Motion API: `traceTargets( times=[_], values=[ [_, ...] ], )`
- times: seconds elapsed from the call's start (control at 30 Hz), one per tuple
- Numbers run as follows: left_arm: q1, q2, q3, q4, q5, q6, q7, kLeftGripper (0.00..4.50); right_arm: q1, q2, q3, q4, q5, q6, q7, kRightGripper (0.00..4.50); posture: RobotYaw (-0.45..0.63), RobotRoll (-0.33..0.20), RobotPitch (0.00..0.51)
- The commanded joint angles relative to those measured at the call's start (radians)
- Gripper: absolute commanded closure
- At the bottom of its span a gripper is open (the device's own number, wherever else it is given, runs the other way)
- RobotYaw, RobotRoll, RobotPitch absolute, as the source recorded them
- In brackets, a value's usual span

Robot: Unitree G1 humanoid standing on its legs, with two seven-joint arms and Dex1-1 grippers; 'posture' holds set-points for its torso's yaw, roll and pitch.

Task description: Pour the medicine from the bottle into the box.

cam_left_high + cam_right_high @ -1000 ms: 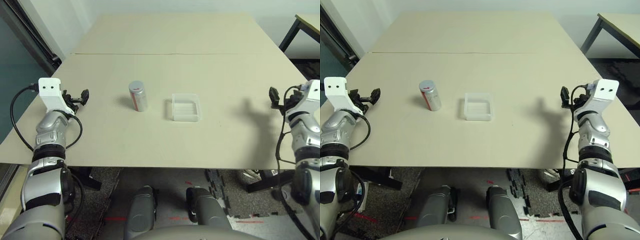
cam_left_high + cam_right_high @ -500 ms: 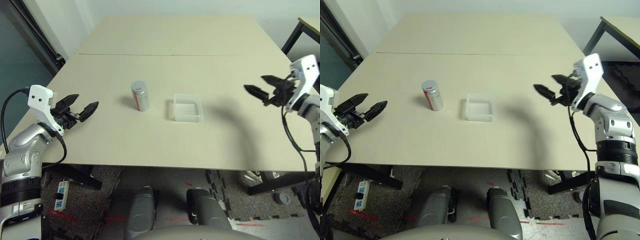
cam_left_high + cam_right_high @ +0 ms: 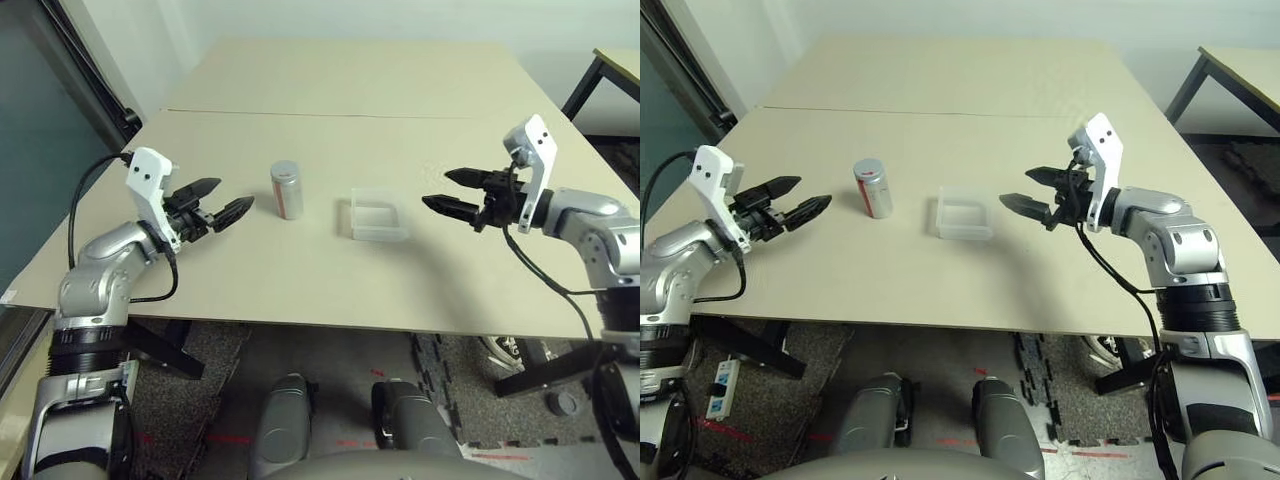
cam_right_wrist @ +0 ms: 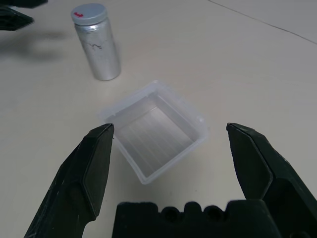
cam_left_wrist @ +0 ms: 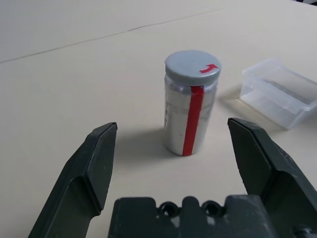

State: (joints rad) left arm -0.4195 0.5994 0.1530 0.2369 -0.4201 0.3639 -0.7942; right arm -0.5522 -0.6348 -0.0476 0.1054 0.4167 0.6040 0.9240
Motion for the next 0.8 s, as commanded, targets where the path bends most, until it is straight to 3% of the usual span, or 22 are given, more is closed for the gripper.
traceTargets(
  times=[0.03,0.4,0.8],
  values=[
    [-0.029,-0.028,-0.037,0.063,0.036,-0.036,-0.020,0.01,-0.007,0.010,0.018,0.013,-0.014,-0.014,0.000,0.00,0.08,0.000,0.072],
    [-0.126,-0.101,-0.075,0.256,0.109,-0.132,-0.031,0.01,-0.008,0.037,0.010,0.021,-0.027,-0.024,-0.010,0.00,0.04,0.000,0.081],
    [-0.215,-0.174,-0.099,0.360,0.157,-0.168,-0.027,0.01,0.000,0.059,0.007,-0.004,-0.022,-0.012,-0.028,0.00,0.02,0.000,0.099]
  ],
)
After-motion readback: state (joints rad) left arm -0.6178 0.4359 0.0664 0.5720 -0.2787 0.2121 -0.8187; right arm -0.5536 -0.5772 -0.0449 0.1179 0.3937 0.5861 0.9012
